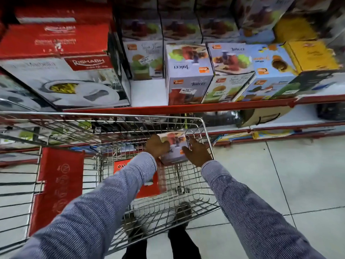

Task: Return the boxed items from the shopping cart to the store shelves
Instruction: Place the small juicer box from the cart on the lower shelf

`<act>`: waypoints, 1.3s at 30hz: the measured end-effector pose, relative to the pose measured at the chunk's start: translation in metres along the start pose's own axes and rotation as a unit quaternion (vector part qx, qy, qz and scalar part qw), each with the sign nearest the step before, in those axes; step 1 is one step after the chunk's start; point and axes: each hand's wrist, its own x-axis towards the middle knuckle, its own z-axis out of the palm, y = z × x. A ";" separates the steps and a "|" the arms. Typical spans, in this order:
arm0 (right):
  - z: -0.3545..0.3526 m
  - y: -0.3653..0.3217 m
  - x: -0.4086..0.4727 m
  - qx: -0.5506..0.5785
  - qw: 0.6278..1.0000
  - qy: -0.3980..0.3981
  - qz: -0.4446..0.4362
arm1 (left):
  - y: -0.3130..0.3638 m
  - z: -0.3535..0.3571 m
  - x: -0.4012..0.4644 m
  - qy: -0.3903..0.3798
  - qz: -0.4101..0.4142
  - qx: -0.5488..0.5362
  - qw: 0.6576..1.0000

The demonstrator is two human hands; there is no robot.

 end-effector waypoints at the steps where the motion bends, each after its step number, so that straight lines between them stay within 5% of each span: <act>1: 0.000 -0.001 0.004 0.027 0.999 -0.009 0.014 | 0.001 0.001 0.007 -0.009 -0.019 -0.040 0.999; 9: 0.000 0.000 0.021 0.120 0.992 -0.031 0.025 | 0.009 0.000 0.018 -0.056 -0.119 -0.197 0.971; 22: -0.053 -0.055 -0.054 0.220 0.954 0.201 -0.035 | 0.023 -0.074 -0.090 0.018 0.083 -0.235 0.968; 39: -0.105 -0.170 -0.101 0.272 0.931 0.222 -0.104 | 0.039 -0.185 -0.170 0.117 0.211 -0.153 0.958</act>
